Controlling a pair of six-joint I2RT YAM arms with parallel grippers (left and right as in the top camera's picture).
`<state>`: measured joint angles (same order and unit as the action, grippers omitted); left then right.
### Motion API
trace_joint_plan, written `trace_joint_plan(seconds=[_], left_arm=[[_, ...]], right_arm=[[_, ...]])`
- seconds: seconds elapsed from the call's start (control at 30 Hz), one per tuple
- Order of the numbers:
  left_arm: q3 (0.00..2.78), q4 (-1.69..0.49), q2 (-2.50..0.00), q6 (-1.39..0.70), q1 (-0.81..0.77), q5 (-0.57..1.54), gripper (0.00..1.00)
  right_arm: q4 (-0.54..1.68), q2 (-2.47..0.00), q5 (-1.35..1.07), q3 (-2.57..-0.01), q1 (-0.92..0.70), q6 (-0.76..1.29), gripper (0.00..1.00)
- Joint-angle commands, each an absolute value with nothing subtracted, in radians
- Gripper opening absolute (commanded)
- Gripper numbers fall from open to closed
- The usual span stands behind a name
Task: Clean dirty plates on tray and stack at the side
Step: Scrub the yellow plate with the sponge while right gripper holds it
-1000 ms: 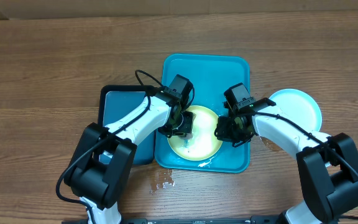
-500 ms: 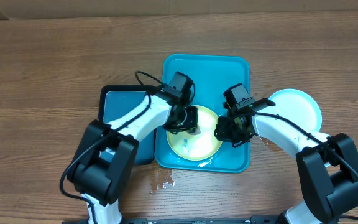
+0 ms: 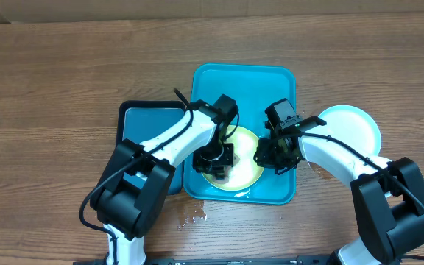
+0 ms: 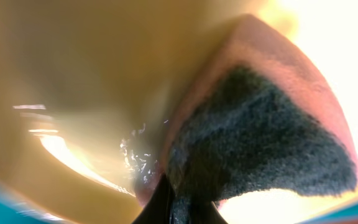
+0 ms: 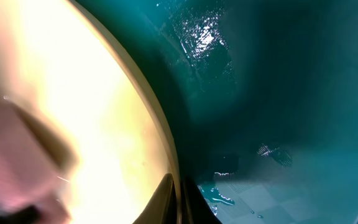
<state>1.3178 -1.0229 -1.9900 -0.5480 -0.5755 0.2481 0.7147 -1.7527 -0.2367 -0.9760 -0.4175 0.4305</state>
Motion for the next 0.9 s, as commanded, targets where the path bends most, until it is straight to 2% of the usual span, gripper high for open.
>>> trace_joint_plan(seconds=[0.0, 0.23, 0.3, 0.5, 0.57, 0.67, 0.87], left_arm=[[1.343, -1.026, -2.016, -0.536, -0.563, -0.084, 0.04], [1.345, -1.015, -2.017, -0.525, -0.54, -0.348, 0.04], [1.349, -0.987, -2.017, -0.516, -0.52, -0.273, 0.04], [1.35, -0.82, -2.026, -0.501, -0.506, 0.337, 0.04], [1.35, -0.747, -2.038, -0.51, -0.524, 0.472, 0.04], [1.35, -0.682, -2.066, -0.532, -0.571, 0.527, 0.04], [1.35, -0.698, -2.112, -0.532, -0.663, 0.552, 0.04]], right_arm=[[0.712, -1.766, -0.226, -0.974, -0.42, 0.414, 0.04], [0.712, -1.766, -0.226, -0.974, -0.42, 0.414, 0.04], [0.71, -1.766, -0.226, -0.974, -0.42, 0.414, 0.04], [0.708, -1.766, -0.226, -0.974, -0.42, 0.414, 0.04], [0.708, -1.766, -0.226, -0.974, -0.42, 0.414, 0.04], [0.708, -1.766, -0.226, -0.974, -0.42, 0.414, 0.04], [0.708, -1.766, -0.226, -0.974, -0.42, 0.414, 0.04]])
